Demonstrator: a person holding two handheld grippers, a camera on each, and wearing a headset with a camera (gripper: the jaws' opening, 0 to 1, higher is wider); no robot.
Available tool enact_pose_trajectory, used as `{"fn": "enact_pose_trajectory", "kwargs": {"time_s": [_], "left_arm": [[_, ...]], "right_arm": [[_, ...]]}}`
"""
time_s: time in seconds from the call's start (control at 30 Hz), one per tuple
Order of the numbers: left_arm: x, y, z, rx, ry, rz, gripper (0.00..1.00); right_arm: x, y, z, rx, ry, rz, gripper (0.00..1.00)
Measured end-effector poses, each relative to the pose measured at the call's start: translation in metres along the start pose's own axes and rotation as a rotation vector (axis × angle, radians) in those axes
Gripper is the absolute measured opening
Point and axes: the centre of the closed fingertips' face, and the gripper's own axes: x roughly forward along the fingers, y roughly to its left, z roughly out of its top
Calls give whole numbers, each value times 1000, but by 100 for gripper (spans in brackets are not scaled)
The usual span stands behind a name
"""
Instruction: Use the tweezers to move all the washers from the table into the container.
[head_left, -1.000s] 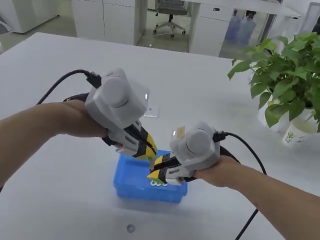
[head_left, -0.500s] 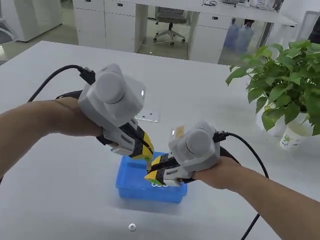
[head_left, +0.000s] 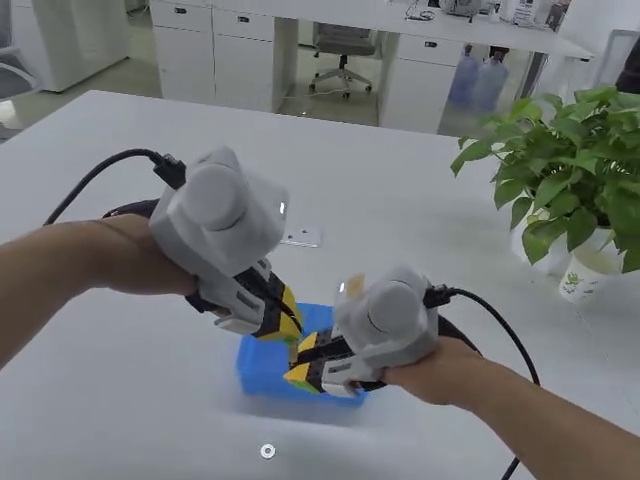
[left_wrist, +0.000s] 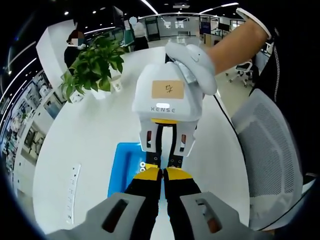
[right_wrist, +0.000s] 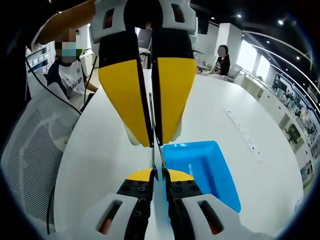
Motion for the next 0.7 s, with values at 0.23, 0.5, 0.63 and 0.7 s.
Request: {"fn": "enact_pose_trajectory", "kwargs": {"time_s": [0.23, 0.5, 0.63, 0.7], "left_arm": [[3, -15, -10, -13, 4, -9, 6], [10, -28, -18, -16, 9, -26, 6], [12, -33, -22, -13, 14, -32, 6], [13, -35, -25, -13, 17, -34, 6]], "right_arm": [[7, 18, -5, -5, 5, 24, 12], [16, 32, -12, -3, 11, 42, 12], [20, 37, -14, 0, 10, 46, 12], [22, 40, -15, 5, 7, 49, 12]]}}
